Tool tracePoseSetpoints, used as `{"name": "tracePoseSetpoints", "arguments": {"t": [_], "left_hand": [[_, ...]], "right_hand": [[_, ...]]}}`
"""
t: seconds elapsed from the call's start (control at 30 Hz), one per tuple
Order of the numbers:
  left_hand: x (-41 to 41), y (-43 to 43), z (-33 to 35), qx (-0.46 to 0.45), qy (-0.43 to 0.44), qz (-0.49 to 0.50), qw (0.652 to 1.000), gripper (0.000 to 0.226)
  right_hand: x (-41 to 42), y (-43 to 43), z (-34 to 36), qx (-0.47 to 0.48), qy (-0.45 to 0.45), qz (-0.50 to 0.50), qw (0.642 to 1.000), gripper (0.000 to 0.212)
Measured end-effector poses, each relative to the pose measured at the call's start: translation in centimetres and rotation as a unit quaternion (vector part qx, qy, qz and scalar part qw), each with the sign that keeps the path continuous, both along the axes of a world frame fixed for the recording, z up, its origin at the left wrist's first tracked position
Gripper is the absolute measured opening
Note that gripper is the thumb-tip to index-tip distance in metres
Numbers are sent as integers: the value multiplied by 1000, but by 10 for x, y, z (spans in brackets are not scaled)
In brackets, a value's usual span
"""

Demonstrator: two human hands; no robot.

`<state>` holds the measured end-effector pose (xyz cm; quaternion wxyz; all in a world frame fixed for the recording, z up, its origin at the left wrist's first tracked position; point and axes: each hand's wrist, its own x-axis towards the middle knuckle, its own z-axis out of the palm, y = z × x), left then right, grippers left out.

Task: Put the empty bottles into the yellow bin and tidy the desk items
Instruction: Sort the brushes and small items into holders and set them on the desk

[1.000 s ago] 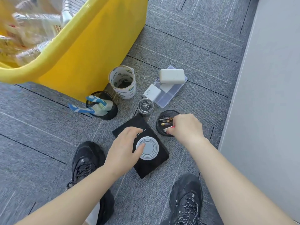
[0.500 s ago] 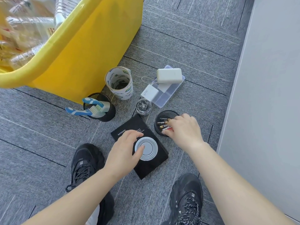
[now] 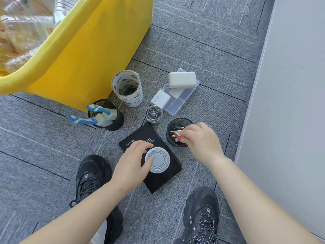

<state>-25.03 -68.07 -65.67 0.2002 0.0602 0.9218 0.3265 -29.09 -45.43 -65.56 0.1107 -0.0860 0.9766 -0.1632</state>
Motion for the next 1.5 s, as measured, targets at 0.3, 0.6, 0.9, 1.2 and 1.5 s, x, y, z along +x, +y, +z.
{"name": "tracePoseSetpoints", "arguments": {"t": [0.3,0.6,0.9,1.2,1.5], "left_hand": [[0,-4,-5,-2,-22,6,1000,31],[-24,0,-5,32,-45,108,993,32],[-94,20,4,-18,-66,121,990,53],[-141,69,-16,-24,-51,51,997,56],[-180,81,-38,-169,-103,60,978,61]], "right_hand": [[10,-6,-22,52,32,-11,998,9],[12,3,-18,-106,52,-113,986,11],[-37,-7,0,-203,-19,-226,953,18],[-88,-9,-9,-303,-134,-319,888,16],[-111,-4,-22,-337,-216,-328,856,18]]}}
